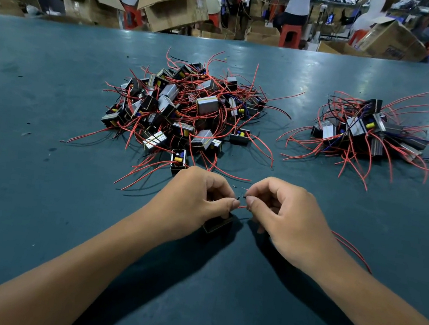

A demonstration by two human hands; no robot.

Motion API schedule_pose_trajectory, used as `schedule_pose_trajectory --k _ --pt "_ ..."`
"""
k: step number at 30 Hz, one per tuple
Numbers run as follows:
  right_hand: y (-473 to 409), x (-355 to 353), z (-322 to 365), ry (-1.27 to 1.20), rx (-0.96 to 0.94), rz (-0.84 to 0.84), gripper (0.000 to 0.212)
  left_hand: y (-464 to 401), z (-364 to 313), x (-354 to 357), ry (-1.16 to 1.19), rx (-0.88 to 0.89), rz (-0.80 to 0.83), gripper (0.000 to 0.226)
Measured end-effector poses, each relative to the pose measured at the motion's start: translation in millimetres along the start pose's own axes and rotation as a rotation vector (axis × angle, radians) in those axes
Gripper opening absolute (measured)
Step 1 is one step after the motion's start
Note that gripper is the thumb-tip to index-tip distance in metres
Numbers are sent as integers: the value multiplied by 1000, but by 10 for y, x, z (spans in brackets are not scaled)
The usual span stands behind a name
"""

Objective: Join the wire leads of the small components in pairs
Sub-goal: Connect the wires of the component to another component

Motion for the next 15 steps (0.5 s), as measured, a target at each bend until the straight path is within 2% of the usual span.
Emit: schedule_pose_trajectory --k 15 --pt "1 25 31 -31 -9 3 14 -12 14 0 7 4 -9 15"
Point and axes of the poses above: each hand's wrist, its own y-axis away from the middle knuckle, its own x-axis out of the palm, z = x × y, the point moved 9 cm from there along -y, towards the middle knuckle, and after that the axes turned 6 degrees about x, right-handed, at the moved point
